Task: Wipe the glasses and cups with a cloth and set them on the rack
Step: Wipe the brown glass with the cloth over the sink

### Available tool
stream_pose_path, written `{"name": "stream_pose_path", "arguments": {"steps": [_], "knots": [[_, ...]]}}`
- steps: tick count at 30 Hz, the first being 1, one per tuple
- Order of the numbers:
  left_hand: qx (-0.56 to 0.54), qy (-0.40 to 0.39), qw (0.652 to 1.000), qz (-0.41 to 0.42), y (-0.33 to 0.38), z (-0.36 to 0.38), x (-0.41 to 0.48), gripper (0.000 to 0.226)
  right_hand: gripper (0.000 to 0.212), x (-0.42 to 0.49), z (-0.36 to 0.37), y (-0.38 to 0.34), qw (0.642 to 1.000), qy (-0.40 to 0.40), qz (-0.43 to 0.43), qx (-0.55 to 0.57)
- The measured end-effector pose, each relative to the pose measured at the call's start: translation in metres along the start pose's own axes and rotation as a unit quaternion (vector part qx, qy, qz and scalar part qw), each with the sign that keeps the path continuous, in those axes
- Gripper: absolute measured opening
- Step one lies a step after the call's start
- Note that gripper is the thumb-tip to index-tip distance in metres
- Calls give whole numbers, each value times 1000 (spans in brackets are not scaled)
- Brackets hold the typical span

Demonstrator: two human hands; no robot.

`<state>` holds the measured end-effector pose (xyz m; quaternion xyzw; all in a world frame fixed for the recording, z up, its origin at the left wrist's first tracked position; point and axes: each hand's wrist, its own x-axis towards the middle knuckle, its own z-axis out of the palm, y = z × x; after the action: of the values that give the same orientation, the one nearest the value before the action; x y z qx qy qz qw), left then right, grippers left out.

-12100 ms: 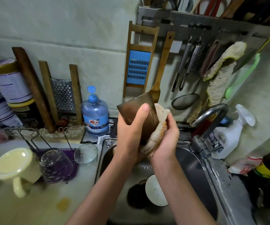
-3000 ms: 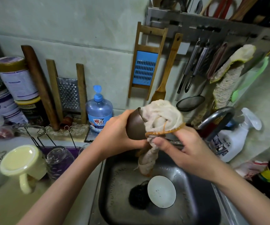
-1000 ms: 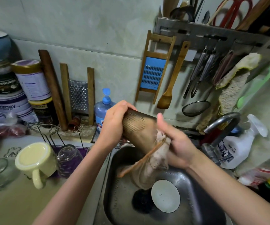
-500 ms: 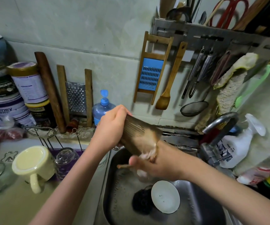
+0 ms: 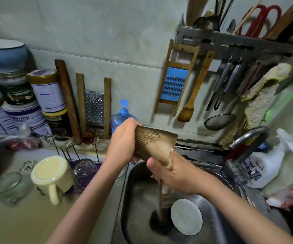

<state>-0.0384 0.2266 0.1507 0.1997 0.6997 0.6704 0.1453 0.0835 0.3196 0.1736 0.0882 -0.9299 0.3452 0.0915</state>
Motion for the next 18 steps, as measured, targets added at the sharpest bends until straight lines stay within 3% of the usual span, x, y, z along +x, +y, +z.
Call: {"name": "stream_pose_path", "arguments": {"steps": [2,5,11,15,18], "knots": [[-19,32,999,14,-4,-3,0,33,30,9,1,-4,996,-6,28,83],[-35,41,998,12,-10,-11,1,36,29,19,5,-4,986,-17,31,165],[-76,-39,995,-59,-2,-33,8,40,35,32,6,-1,920,61,69,381],[43,-134,990,29,-10,-69,16,68,18,50,10,-8,910,141,92,379],[88,-241,966,18,-8,-85,19,60,28,64,7,-13,924,196,103,313]]}}
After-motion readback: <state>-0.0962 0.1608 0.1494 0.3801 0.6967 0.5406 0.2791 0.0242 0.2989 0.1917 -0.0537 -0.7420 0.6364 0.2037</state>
